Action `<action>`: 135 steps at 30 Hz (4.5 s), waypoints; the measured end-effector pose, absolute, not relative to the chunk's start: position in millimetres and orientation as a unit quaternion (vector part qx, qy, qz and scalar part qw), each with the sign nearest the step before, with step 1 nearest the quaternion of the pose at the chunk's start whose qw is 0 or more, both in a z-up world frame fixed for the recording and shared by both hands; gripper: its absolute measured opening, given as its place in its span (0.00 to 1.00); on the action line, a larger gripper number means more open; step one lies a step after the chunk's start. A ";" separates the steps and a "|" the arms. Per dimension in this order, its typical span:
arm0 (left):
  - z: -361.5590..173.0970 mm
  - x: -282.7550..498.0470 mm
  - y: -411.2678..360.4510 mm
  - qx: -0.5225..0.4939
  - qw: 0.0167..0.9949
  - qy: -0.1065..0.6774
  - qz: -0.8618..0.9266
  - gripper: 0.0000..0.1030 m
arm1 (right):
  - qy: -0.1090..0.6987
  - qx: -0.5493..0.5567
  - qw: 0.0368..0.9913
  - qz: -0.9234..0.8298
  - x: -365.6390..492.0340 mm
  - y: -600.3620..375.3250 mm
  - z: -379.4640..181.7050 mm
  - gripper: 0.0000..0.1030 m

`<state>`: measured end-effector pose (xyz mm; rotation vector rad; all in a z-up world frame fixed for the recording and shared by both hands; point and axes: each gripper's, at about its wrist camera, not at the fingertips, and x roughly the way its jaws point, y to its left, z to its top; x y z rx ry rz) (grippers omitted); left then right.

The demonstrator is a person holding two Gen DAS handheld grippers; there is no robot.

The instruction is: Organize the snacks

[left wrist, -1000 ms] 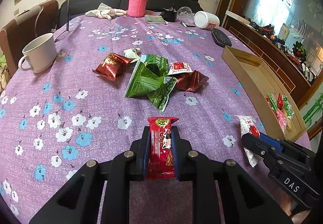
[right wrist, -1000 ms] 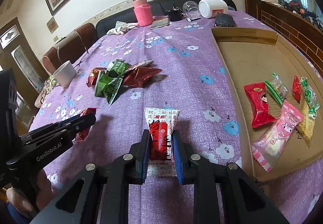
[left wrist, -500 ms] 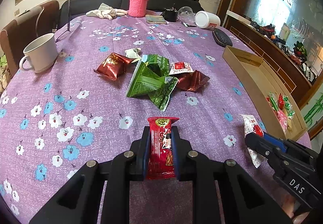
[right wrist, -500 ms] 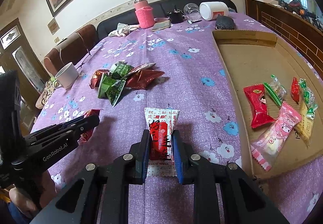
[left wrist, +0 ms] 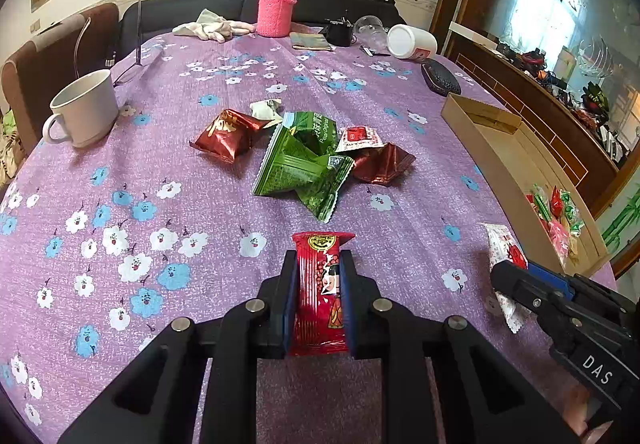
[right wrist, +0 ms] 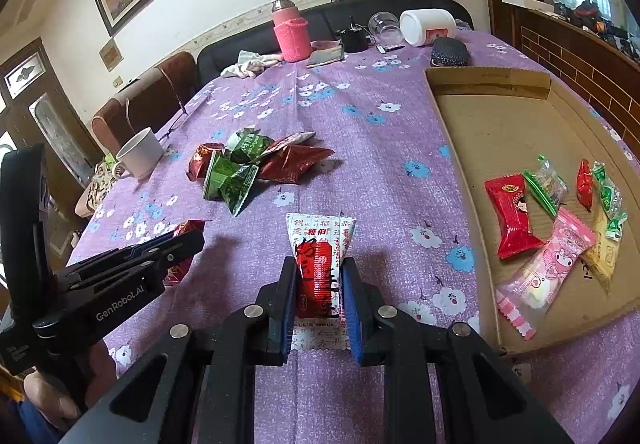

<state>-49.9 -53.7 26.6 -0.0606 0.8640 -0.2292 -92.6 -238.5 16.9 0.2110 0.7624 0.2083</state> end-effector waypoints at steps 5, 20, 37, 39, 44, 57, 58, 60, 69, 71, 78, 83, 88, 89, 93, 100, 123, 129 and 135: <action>27.8 -50.7 -53.0 -0.029 0.902 0.417 -0.110 0.18 | 0.370 0.101 0.918 0.104 -94.1 -235.8 17.9 0.22; 41.0 -58.7 -56.9 -0.018 0.906 0.409 -0.108 0.18 | 0.357 0.112 0.920 0.113 -100.2 -241.6 26.4 0.22; 99.7 -42.3 -173.0 0.028 0.896 0.382 -0.225 0.18 | 0.284 0.203 0.937 0.025 -110.8 -364.0 62.6 0.22; 100.6 -37.4 -197.1 0.034 0.889 0.384 -0.248 0.18 | 0.283 0.213 0.935 0.009 -109.0 -381.6 62.6 0.22; 84.3 -22.8 -251.9 0.049 0.861 0.413 -0.292 0.18 | 0.300 0.239 0.923 -0.030 -103.3 -419.2 53.4 0.22; 32.3 -3.4 -295.7 0.076 0.837 0.457 -0.290 0.18 | 0.347 0.246 0.903 -0.058 -84.5 -443.7 18.0 0.22; 31.5 -3.6 -295.6 0.076 0.838 0.456 -0.290 0.18 | 0.347 0.244 0.904 -0.058 -83.5 -443.1 17.0 0.24; 30.4 -3.3 -295.5 0.075 0.839 0.455 -0.290 0.18 | 0.348 0.238 0.905 -0.058 -83.4 -441.2 16.6 0.24; 38.1 -5.9 -290.4 0.070 0.844 0.444 -0.292 0.34 | 0.341 0.243 0.906 -0.062 -90.3 -441.4 20.0 0.27; 41.2 -9.5 -289.1 0.073 0.846 0.440 -0.292 0.34 | 0.337 0.245 0.907 -0.061 -92.8 -440.0 22.5 0.27; 53.2 -21.2 -278.6 0.070 0.848 0.431 -0.300 0.35 | 0.322 0.244 0.913 -0.066 -106.0 -434.2 36.0 0.28; 66.6 -26.4 -258.9 0.061 0.858 0.417 -0.294 0.37 | 0.309 0.242 0.918 -0.059 -112.0 -421.1 50.1 0.28; 76.5 -24.1 -228.3 0.039 0.866 0.413 -0.280 0.39 | 0.308 0.226 0.923 -0.041 -111.5 -398.8 59.3 0.28; 78.8 -23.5 -220.5 0.035 0.868 0.411 -0.276 0.39 | 0.308 0.223 0.924 -0.038 -111.5 -394.5 60.6 0.28; 86.6 -22.5 -193.0 0.017 0.876 0.403 -0.265 0.40 | 0.313 0.213 0.925 -0.025 -108.8 -375.1 64.1 0.28; 96.2 -17.1 -139.0 -0.009 0.891 0.388 -0.236 0.43 | 0.330 0.175 0.927 0.018 -101.0 -323.7 65.2 0.28; 39.9 87.7 12.5 -0.029 0.883 0.462 -0.079 0.72 | 0.390 0.117 0.909 0.085 -79.1 -246.8 39.2 0.28; 22.8 88.7 2.1 0.003 0.880 0.466 -0.097 0.71 | 0.398 0.096 0.905 0.117 -63.1 -233.4 49.9 0.28; 10.0 90.8 -6.8 0.059 0.884 0.455 -0.089 0.46 | 0.399 0.038 0.896 0.193 -31.6 -186.4 62.3 0.41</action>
